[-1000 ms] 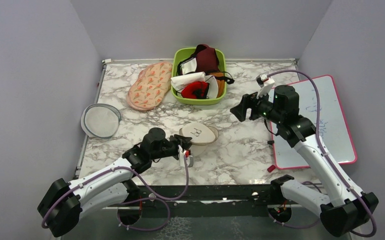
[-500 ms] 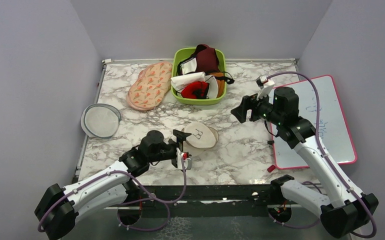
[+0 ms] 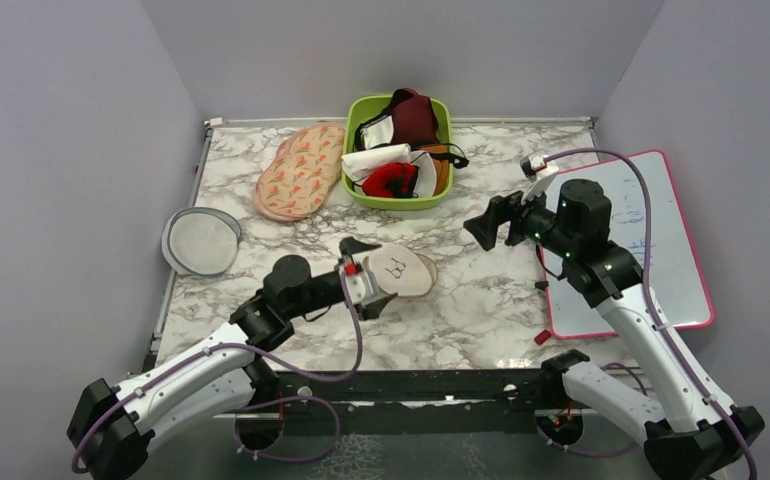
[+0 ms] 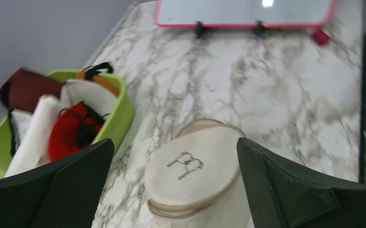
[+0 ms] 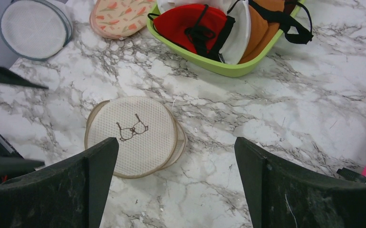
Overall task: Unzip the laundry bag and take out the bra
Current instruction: Reset both arms
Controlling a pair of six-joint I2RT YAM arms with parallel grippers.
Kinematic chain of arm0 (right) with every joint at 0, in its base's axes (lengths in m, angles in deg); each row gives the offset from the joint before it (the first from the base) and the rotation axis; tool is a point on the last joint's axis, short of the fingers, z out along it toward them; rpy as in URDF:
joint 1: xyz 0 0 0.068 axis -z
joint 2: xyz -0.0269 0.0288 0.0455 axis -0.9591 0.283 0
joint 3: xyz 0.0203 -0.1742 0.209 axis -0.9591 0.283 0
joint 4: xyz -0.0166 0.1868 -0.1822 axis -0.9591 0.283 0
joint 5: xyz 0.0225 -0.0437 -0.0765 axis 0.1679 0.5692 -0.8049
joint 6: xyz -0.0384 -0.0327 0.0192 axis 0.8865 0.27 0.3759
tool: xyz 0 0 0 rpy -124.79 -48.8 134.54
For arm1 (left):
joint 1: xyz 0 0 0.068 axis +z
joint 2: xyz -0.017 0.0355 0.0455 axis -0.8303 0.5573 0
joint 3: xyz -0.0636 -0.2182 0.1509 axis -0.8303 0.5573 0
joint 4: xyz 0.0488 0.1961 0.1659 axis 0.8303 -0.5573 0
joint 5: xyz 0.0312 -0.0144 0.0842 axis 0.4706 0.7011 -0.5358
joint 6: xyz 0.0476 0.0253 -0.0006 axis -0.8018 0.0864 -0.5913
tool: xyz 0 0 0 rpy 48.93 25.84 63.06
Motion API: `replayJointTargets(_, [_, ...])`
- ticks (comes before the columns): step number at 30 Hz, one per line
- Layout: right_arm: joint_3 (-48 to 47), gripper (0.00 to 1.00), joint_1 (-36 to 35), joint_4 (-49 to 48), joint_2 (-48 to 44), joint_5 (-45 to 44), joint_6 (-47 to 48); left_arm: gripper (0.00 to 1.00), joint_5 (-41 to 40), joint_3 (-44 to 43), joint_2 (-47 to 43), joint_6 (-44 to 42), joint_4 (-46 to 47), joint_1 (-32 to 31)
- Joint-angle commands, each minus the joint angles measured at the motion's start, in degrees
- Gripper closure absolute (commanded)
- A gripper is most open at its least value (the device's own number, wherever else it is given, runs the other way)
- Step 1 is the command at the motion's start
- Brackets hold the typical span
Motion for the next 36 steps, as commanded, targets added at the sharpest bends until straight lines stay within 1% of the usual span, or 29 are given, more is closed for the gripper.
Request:
replayJointTargets(1, [-0.6,0.08,0.2,-2.3,-3.1,-2.8,-0.4,0.01,-25.3,-15.7,3.6,23.1,-6.3,7.4])
replayJointTargets(2, [-1.1,0.08,0.3,-2.7,-4.0,-3.4,-0.5,0.01,-27.2,-18.9,5.3,23.6,-9.5,9.7])
replayJointTargets(5, [-2.3,0.08,0.2,-4.8,-7.4,-5.2,-0.3,0.01,-37.9,-27.9,10.1,29.2,-18.0,16.8])
replayJointTargets(6, [-2.7,0.08,0.2,-5.5,-8.8,-5.5,0.0,0.01,-38.2,-30.6,11.5,31.4,-20.5,19.5])
replayJointTargets(8, [-3.9,0.08,0.3,-6.5,-11.2,-6.6,0.6,0.01,-33.2,-34.5,12.8,34.5,-22.6,26.2])
replayJointTargets(9, [-4.7,0.08,0.2,-6.6,-12.2,-7.2,0.7,0.01,-32.4,-35.8,12.9,34.9,-22.9,27.9])
replayJointTargets(11, [-6.9,0.08,0.2,-5.6,-13.7,-8.2,1.4,0.01,-34.0,-38.4,12.5,34.7,-24.2,28.3])
replayJointTargets(13, [-9.1,0.08,0.2,-4.6,-14.8,-9.0,2.1,0.01,-33.5,-40.3,11.1,34.5,-24.2,28.3])
replayJointTargets(17, [-12.1,0.08,0.2,-3.5,-17.3,-10.1,3.1,0.01,-27.6,-43.7,8.5,32.8,-24.3,27.7])
replayJointTargets(21, [-13.6,0.08,0.2,-2.7,-18.2,-11.0,3.6,0.01,-25.9,-41.5,3.5,32.9,-20.6,27.6])
replayJointTargets(24, [-14.7,0.07,0.3,-2.0,-17.7,-10.8,3.3,0.01,-26.3,-39.8,-0.5,32.5,-17.8,27.5])
replayJointTargets(27, [-14.8,0.07,0.2,-2.4,-17.9,-10.0,2.7,0.01,-26.0,-40.1,-3.7,30.5,-17.2,27.6])
replayJointTargets(32, [-15.1,0.07,0.2,-2.8,-18.2,-10.2,2.4,0.01,-26.2,-39.9,-6.5,29.7,-17.5,27.6])
replayJointTargets(36, [-12.2,0.07,0.2,-4.0,-19.9,-15.3,1.2,0.01,-26.2,-39.7,-6.3,29.8,-17.2,27.6])
